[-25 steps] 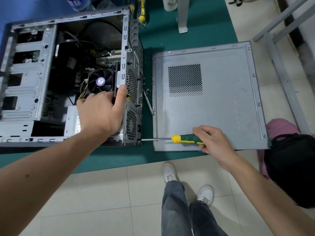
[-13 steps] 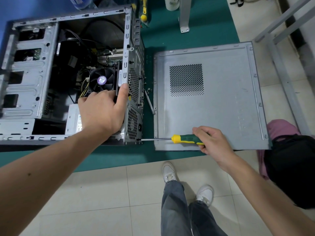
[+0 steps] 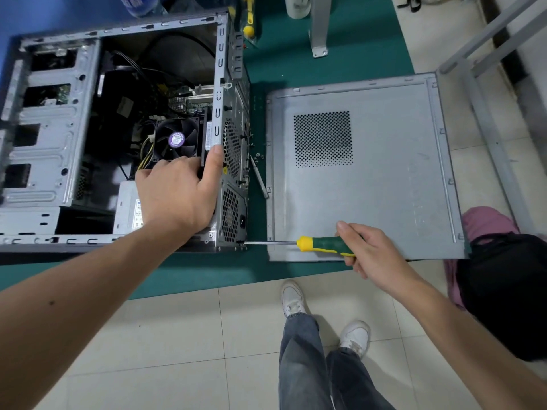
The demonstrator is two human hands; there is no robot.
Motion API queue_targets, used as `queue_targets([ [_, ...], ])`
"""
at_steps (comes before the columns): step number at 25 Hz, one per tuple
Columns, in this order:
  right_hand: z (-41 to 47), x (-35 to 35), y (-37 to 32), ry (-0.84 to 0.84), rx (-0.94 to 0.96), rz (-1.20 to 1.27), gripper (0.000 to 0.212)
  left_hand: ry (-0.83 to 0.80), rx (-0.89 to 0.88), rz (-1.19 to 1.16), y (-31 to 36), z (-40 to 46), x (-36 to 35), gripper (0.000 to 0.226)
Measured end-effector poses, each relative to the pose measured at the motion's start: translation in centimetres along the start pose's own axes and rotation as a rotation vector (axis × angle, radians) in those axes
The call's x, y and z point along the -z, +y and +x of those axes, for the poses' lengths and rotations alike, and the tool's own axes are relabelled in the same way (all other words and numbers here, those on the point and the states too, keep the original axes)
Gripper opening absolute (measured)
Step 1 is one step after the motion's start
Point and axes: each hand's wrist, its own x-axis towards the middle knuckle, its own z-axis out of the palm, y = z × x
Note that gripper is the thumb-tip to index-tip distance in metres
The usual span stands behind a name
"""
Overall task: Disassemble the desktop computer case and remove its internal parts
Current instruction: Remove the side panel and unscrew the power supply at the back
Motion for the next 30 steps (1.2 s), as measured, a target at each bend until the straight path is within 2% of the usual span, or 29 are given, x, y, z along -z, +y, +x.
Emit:
queue_targets([
  [1,0.10,0.26,-0.08,-0.036,0.010,0.000,0.043,0.001,0.000,0.000,0.03,0.00,-0.01,0.074],
  [4,0.24,0.92,-0.30,-0.119,0.060,0.134,0.005,-0.001,-0.001,-0.006,0.06,-0.02,0.02,0.074],
  [6,0.29,1.01,-0.17,-0.138,0.079,0.226,0.020,-0.003,-0.001,-0.006,0.05,0.06,0.07,0.074],
  [9,0.24,0.40,-0.65,-0.123,-0.011,0.129,0.015,-0.004,0.002,-0.001,0.07,0.05,0.07,0.075],
  [11,0.44,0.42,-0.74,-0.125,-0.090,0.034,0.034,-0.002,0.002,-0.001,0.11,-0.03,0.06,0.075],
  [12,0.57,0.45,-0.66,-0.111,-0.079,0.011,0.033,-0.002,0.003,-0.004,0.12,-0.06,0.07,0.075],
  [15,0.65,0.63,-0.63,-0.058,0.017,0.102,0.006,-0.001,0.005,-0.011,0.13,-0.03,0.15,0.075],
  [19,0.56,0.66,-0.53,-0.070,0.039,0.243,0.026,0.005,0.003,-0.017,0.07,-0.04,0.13,0.073],
  [21,0.57,0.37,-0.72,-0.056,-0.016,0.156,0.011,0.011,-0.001,-0.020,0.06,-0.05,0.09,0.071],
  [24,0.90,0.08,-0.68,-0.023,-0.040,-0.026,0.022,0.006,0.000,-0.015,-0.01,-0.01,0.06,0.073],
  [27,0.96,0.21,-0.78,-0.002,-0.003,0.110,0.009,0.001,0.002,-0.007,0.00,-0.02,0.01,0.074],
  [30,0.92,0.63,-0.97,-0.038,0.018,0.268,0.035,-0.010,0.001,-0.005,-0.02,0.02,0.01,0.075],
])
